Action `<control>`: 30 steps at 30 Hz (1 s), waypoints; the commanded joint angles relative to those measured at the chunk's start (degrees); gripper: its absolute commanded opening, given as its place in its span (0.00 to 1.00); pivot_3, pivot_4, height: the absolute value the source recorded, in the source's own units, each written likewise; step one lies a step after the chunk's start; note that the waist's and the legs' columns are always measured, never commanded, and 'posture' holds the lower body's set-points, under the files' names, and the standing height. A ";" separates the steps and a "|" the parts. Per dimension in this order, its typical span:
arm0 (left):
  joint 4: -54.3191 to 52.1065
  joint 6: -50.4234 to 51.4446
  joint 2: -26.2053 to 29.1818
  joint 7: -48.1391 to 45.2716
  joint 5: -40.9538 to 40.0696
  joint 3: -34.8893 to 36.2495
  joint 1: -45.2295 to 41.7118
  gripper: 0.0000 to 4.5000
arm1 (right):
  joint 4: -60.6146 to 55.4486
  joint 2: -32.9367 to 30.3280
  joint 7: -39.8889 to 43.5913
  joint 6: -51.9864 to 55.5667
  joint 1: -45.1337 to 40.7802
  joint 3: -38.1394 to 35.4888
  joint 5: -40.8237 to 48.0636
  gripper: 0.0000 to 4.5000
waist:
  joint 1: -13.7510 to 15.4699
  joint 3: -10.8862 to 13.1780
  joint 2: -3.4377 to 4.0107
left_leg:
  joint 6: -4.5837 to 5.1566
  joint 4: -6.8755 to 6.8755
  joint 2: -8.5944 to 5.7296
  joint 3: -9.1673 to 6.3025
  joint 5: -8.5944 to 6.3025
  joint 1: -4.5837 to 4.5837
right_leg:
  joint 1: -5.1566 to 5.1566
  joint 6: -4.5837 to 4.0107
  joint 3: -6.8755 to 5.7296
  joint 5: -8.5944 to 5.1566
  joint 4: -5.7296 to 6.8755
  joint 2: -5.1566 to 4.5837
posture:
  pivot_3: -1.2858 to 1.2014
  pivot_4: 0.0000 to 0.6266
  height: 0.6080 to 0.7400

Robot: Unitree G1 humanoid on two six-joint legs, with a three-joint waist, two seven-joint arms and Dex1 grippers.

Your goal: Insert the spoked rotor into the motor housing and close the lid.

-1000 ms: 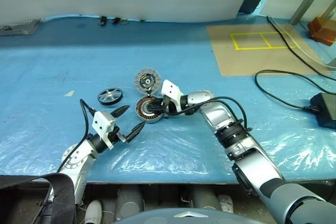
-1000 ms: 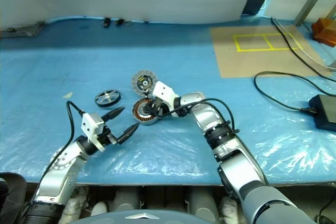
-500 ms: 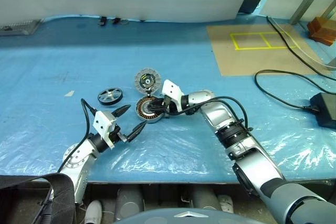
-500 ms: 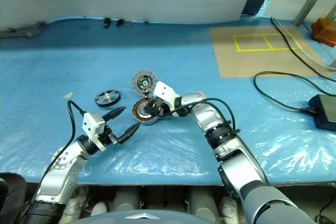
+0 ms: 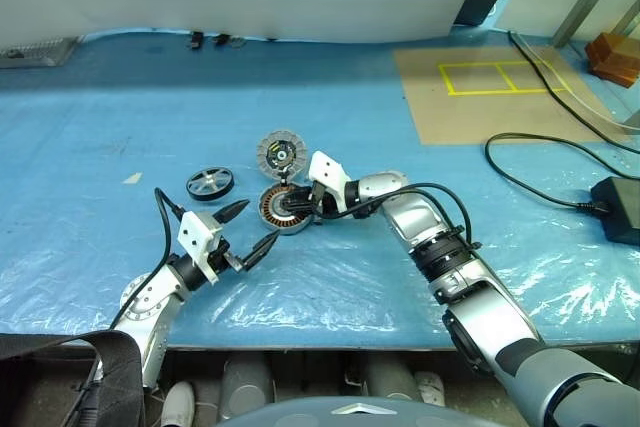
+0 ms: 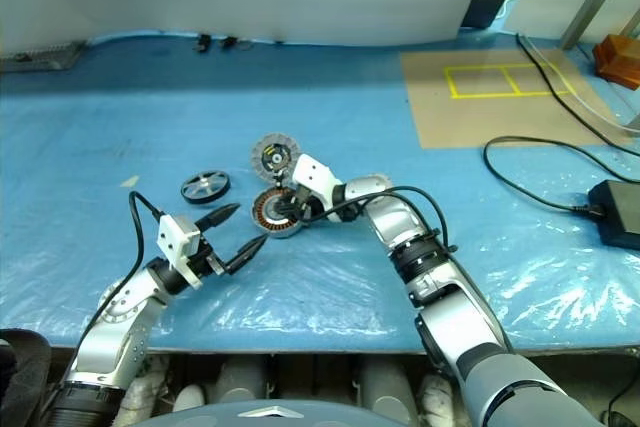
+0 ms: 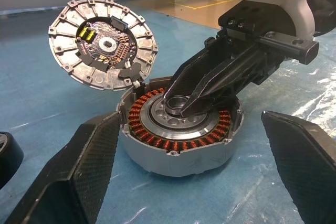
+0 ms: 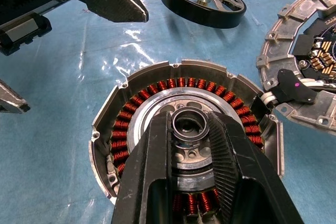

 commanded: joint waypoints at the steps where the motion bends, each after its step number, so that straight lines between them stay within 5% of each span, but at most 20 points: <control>1: -0.80 -0.80 0.05 -0.17 -0.01 0.30 -0.39 1.00 | -0.33 0.22 0.28 -0.46 -0.66 -0.72 0.53 0.14 | 0.00 0.00 0.00 | 0.00 0.00 0.00 0.00 0.00 0.00 | 0.00 0.00 0.00 0.00 0.00 0.00 | 0.52 0.24 1.00; 30: -0.19 -0.83 -0.31 -0.05 0.28 -0.10 -0.90 1.00 | -0.04 1.24 0.24 -1.68 0.30 -0.58 0.16 0.14 | 0.00 0.00 0.00 | 0.00 0.00 0.00 0.00 0.00 0.00 | -0.01 0.00 0.00 0.00 0.00 0.00 | 0.52 0.24 1.00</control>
